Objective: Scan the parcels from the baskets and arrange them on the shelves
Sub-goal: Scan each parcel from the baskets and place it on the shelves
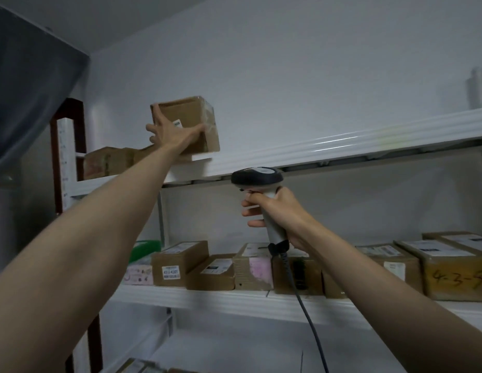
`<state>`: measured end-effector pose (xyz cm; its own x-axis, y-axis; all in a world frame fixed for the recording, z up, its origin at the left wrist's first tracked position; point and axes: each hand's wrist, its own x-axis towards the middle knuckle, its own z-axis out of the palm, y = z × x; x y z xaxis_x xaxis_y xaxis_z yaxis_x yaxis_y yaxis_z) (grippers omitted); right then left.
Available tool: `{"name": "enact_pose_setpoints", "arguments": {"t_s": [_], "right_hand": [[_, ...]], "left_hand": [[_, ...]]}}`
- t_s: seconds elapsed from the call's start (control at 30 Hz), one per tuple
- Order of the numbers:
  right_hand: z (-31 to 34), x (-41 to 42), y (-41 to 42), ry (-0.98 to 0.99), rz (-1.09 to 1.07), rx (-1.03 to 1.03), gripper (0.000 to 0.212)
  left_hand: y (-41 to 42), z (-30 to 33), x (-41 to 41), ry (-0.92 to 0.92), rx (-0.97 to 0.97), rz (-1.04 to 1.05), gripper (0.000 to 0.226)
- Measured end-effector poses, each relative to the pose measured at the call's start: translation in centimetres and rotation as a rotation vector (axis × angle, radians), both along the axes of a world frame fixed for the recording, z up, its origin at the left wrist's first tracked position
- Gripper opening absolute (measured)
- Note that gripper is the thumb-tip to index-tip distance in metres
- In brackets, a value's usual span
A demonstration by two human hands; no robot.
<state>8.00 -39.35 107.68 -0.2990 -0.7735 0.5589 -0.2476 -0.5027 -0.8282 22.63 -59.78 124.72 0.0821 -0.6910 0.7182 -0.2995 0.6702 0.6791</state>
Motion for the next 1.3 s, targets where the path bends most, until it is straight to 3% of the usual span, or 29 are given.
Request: {"name": "enact_pose_setpoints", "arguments": {"t_s": [0.3,0.43,0.57,0.67,0.9,1.13,1.3], "right_hand": [[-0.7,-2.0,-0.4,0.044,-0.006,0.025,0.019],[-0.7,-2.3,-0.7,0.032,-0.044,0.032,0.018],[-0.8,-2.7,-0.9,0.021,-0.065,0.040,0.018],[-1.0,-3.0,-1.1,0.010,-0.066,0.042,0.015],[-1.4,-2.8,-1.8,-0.015,-0.053,0.026,0.013],[-1.9,-2.4,-2.6,-0.012,-0.042,0.050,0.017],[-2.4,-2.4,-3.3,-0.004,-0.039,0.074,0.020]], "left_hand": [[-3.8,-0.9,-2.8,-0.251,0.064,0.098,0.121],[-3.9,-4.1,-3.6,-0.377,-0.496,0.268,0.062],[-3.7,-6.2,-4.3,-0.448,-0.627,0.284,0.028],[-3.8,-7.0,-4.2,-0.540,-0.645,0.309,0.030],[-4.4,-7.4,-3.5,-0.623,-0.476,0.265,0.062],[-5.2,-7.0,-2.2,-0.652,-0.332,0.272,0.066],[-6.2,-4.8,-1.4,-0.559,-0.407,0.154,0.052]]}}
